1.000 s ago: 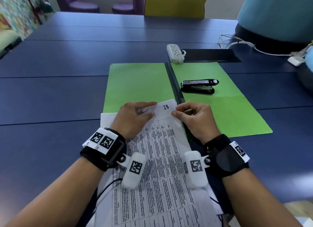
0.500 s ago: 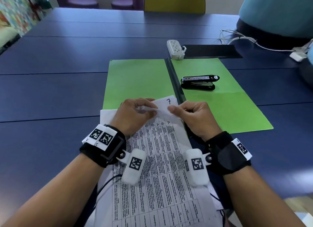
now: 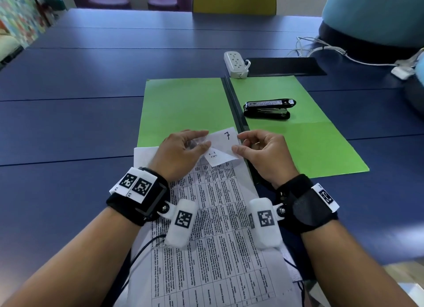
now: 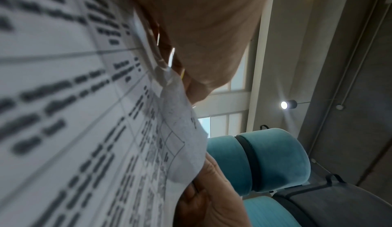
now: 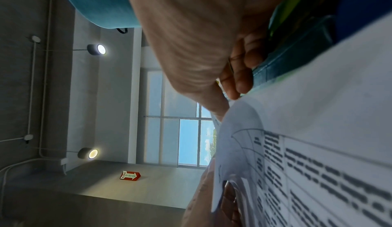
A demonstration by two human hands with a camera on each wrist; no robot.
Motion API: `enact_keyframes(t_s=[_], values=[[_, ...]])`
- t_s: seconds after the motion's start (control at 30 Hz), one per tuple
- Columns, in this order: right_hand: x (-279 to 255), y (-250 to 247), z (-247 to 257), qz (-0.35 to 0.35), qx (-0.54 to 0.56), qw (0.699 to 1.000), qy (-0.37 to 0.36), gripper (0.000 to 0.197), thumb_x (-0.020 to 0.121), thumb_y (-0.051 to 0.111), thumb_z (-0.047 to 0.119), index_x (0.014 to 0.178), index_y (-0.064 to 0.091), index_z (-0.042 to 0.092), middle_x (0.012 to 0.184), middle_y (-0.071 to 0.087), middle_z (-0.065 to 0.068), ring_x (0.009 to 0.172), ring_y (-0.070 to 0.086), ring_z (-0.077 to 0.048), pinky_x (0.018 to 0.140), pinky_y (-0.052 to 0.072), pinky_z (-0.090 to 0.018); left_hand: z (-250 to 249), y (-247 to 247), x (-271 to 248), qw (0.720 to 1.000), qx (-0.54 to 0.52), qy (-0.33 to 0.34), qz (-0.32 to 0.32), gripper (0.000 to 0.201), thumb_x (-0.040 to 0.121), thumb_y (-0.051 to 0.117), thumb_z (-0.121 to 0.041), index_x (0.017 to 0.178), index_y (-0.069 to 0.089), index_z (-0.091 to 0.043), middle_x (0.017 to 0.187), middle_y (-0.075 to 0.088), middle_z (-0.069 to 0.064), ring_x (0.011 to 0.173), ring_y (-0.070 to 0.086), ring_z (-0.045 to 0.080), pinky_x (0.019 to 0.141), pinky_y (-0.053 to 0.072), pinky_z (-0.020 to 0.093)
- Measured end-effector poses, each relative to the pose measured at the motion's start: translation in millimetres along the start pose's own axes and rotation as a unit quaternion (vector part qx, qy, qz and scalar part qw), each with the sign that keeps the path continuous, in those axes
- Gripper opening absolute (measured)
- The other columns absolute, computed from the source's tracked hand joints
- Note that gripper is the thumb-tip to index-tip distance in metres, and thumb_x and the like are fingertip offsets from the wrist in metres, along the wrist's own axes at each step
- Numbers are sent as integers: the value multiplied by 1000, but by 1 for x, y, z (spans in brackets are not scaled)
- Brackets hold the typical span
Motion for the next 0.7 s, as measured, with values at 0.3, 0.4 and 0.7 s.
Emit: enact_keyframes(t_s=[0.3,0.4,0.7], values=[[-1,0,3,4,9,1000,-6,21,76,82,6,86,71,21,70,59,4,60,49,-9,56,45,-18,-2,-1,-2,1000,-4,18,-7,22,95,67,-35,116,72,-40,123,72,-7,93,70,5,97,56,43],[-2,0,4,3,11,1000,-9,22,76,82,5,88,71,21,69,59,4,61,48,-9,57,45,-19,2,-1,0,1000,3,5,-19,29,94,68,-37,122,68,-43,106,77,5,84,73,22,80,62,38],[-2,-1,5,1,7,1000,-17,23,77,82,7,92,71,21,72,60,1,59,49,-10,56,47,-20,5,-1,1,1000,-9,17,-22,19,92,69,-41,107,71,-52,84,72,13,68,61,23,72,58,42]])
Point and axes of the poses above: each hand's wrist, its own x-axis towards the middle knuckle, its own y-axis out of the palm, z = x × y, the point moved 3 cm from there along x, towards the middle knuckle
